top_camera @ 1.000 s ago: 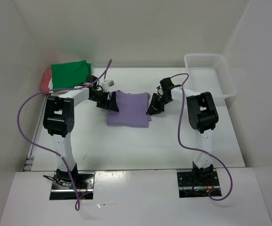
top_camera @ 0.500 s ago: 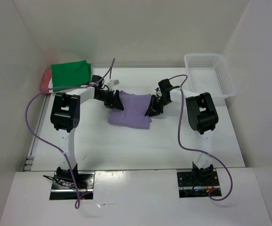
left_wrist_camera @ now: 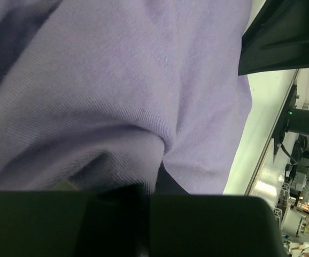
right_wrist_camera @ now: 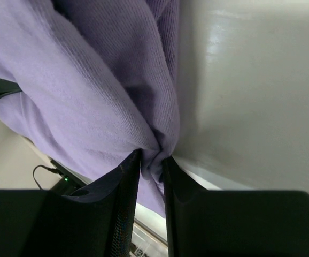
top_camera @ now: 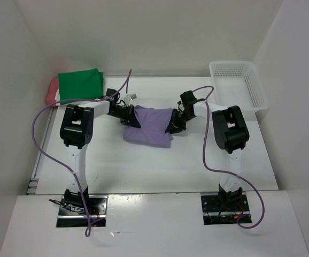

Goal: Fold and stack the t-shirts
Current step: Put the neatly folded tshirt into the corner of the board with the left arm

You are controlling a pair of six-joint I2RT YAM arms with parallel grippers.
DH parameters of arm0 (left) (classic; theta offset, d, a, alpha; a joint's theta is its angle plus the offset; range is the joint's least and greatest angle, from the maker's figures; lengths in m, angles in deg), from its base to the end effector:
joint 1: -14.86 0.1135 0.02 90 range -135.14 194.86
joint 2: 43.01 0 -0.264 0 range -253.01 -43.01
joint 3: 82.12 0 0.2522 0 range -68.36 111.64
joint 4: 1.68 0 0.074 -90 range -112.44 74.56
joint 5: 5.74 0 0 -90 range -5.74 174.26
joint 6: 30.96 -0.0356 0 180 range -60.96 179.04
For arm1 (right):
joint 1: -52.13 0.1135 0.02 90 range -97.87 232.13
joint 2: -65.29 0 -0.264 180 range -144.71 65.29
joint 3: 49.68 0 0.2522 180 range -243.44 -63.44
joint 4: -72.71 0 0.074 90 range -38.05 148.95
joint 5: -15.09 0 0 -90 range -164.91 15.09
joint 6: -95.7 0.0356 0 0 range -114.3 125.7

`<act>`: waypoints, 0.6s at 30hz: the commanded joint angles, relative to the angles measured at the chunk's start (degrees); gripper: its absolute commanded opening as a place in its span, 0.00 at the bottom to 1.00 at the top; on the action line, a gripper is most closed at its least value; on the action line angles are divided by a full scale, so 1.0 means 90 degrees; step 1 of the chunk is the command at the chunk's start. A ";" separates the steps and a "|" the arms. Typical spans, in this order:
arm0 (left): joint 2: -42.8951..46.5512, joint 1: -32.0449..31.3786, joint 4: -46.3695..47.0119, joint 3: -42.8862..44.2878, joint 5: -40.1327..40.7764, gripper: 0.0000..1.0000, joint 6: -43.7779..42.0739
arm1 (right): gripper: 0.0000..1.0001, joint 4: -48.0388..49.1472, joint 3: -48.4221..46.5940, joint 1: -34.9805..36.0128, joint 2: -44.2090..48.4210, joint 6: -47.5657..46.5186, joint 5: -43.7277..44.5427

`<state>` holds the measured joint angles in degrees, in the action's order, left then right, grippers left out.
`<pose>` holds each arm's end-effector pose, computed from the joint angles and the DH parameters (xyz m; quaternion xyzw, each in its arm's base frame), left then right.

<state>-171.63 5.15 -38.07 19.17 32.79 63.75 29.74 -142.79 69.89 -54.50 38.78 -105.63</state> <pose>0.4402 -0.1036 0.1177 0.1369 0.8721 -0.4452 0.1501 0.3877 0.1433 0.1313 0.0801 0.9469 0.3086 0.0419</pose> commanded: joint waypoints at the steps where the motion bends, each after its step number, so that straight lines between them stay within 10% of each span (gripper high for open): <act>1: -0.0105 -0.0034 -0.0317 -0.0311 0.0628 0.00 -0.0493 | 0.29 -0.0142 0.0086 0.0029 0.0516 -0.0218 0.0103; 18: 0.1303 0.0093 -0.0825 0.1436 0.4934 0.00 -0.2261 | 0.47 -0.2068 0.0028 -0.0928 0.2411 -0.0609 0.1852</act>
<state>-161.99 5.67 -45.09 27.51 66.87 48.45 13.35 -141.85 61.23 -32.92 34.54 -89.68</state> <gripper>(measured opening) 0.062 0.468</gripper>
